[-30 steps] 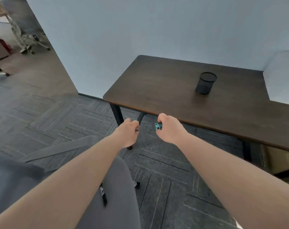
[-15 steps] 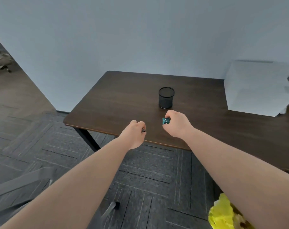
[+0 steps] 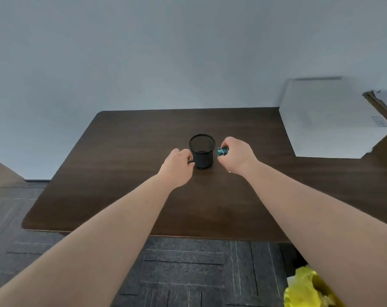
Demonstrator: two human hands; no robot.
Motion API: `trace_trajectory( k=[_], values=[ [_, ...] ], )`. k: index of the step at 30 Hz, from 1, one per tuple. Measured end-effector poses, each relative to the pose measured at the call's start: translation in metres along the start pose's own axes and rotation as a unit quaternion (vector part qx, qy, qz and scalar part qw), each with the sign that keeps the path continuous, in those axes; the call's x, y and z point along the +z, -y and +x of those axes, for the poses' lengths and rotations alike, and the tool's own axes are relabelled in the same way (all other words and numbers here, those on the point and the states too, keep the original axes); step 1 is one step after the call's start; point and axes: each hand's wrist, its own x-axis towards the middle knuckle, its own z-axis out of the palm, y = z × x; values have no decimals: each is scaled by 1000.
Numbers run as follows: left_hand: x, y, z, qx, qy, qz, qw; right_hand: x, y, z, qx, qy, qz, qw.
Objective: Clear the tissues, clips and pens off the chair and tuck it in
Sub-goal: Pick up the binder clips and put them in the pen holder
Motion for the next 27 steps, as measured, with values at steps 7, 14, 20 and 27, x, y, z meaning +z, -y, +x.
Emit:
trace_trajectory(
  k=[7, 14, 20, 27],
  values=[
    [12, 7, 76, -37, -22, -83, 996, 25, 8, 80, 12, -4, 20, 1000],
    [20, 1, 118, -91, -56, -219, 970, 50, 8, 124, 12, 7, 25, 1000],
    [27, -2, 137, -110, -49, -247, 962, 56, 4, 142, 5, 23, 23, 999],
    [29, -7, 143, -133, -15, -266, 955, 60, 3, 149, 13, 42, 29, 999]
  ],
)
